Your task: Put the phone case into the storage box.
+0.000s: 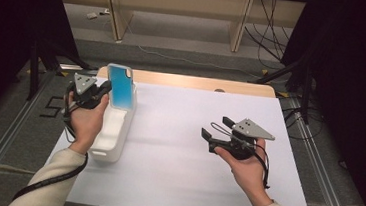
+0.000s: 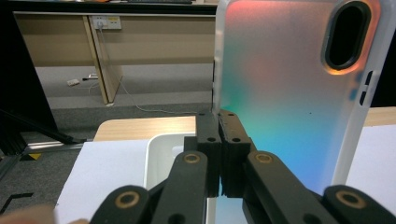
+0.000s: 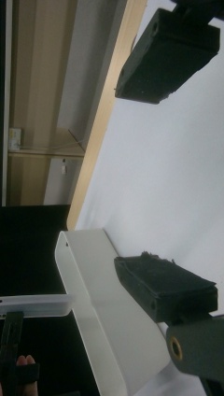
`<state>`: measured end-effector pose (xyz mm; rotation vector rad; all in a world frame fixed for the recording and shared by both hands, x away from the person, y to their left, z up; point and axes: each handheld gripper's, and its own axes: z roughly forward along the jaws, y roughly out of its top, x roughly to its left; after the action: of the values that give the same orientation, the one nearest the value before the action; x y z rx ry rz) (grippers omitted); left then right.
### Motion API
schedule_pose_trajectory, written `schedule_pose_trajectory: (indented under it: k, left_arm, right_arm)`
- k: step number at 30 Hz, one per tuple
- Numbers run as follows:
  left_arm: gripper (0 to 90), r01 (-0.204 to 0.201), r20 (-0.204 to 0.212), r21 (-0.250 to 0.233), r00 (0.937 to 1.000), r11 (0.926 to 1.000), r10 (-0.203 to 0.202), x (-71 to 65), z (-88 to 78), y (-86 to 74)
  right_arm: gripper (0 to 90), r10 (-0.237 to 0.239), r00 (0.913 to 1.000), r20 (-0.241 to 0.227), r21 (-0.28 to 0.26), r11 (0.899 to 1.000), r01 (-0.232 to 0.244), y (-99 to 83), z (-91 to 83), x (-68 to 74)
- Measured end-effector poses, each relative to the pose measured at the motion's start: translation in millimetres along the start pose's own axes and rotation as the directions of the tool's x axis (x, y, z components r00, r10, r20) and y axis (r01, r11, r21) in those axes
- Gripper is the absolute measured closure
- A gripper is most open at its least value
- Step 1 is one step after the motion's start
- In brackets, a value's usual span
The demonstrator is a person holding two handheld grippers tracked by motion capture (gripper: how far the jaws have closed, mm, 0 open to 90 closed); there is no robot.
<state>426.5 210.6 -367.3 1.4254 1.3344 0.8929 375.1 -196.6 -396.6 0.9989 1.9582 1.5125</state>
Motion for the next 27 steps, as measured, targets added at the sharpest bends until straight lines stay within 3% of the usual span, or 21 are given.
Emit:
schedule_pose_trajectory:
  k: [6, 8, 9, 27]
  left_arm:
    - [88.1, -0.002, -0.011, 0.003, 0.9999, 1.0000, 0.002, 2.4, 3.2, -0.1]
    - [88.1, -0.001, -0.016, 0.002, 0.9999, 1.0000, 0.001, 3.1, 4.1, 0.3]
    - [88.1, 0.000, -0.017, 0.000, 0.9999, 1.0000, 0.000, 3.7, 4.7, 0.5]
    - [88.1, -0.004, -0.038, 0.000, 0.9993, 1.0000, 0.004, 8.7, 10.9, 4.0]
  right_arm:
    - [16.5, -0.008, 0.9999, 0.009, -0.008, 1.000, 0.008, -1.5, -2.2, -2.0]
    - [16.5, -0.006, 0.9999, 0.010, 0.027, 1.000, 0.005, -1.0, -5.8, -1.8]
    - [16.5, 0.007, 1.0000, 0.000, -0.014, 1.000, -0.007, -2.6, -2.8, -1.3]
    - [16.4, -0.002, 1.0000, -0.003, -0.014, 1.000, 0.002, -4.7, -12.1, -3.6]
